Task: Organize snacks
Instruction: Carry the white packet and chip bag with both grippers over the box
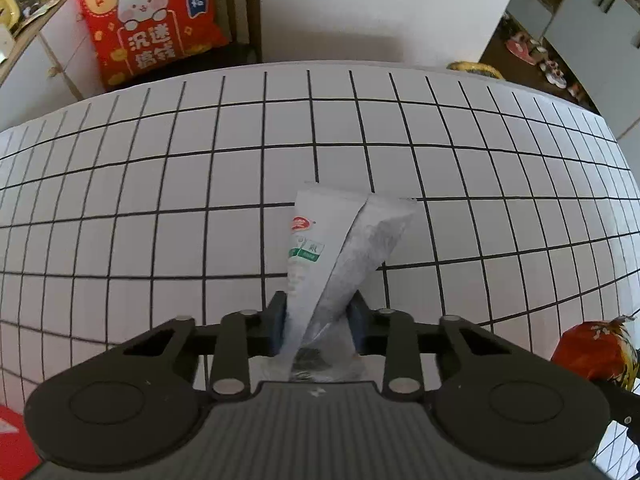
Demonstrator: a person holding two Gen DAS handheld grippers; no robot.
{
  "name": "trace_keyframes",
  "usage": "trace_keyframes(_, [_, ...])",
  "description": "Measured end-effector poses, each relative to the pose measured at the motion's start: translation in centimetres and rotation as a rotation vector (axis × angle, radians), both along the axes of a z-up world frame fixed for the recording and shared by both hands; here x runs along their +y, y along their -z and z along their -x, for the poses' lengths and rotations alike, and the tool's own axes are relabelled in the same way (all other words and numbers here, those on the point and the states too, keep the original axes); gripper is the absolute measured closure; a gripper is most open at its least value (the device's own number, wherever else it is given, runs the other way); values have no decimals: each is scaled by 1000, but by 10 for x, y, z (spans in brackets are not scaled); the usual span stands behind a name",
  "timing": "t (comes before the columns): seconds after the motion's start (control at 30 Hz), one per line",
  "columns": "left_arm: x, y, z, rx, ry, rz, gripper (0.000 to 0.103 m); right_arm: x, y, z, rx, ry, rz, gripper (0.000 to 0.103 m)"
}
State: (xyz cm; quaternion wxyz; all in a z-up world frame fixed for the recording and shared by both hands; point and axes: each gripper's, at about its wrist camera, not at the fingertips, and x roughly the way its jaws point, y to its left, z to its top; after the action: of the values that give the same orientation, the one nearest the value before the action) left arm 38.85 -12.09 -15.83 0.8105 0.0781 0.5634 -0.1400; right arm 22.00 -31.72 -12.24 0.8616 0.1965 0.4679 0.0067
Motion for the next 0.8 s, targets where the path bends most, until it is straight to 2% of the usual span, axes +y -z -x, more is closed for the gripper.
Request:
trace_keyframes(0.3, [9, -23, 27, -24, -66, 35, 78, 5, -15, 15, -17, -3, 11, 50])
trace_keyframes(0.57, [19, -60, 67, -22, -103, 69, 78, 20, -39, 32, -31, -31, 20, 50])
trace_keyframes(0.8, [34, -95, 112, -58, -131, 105, 78, 32, -66, 53, -67, -64, 17, 50])
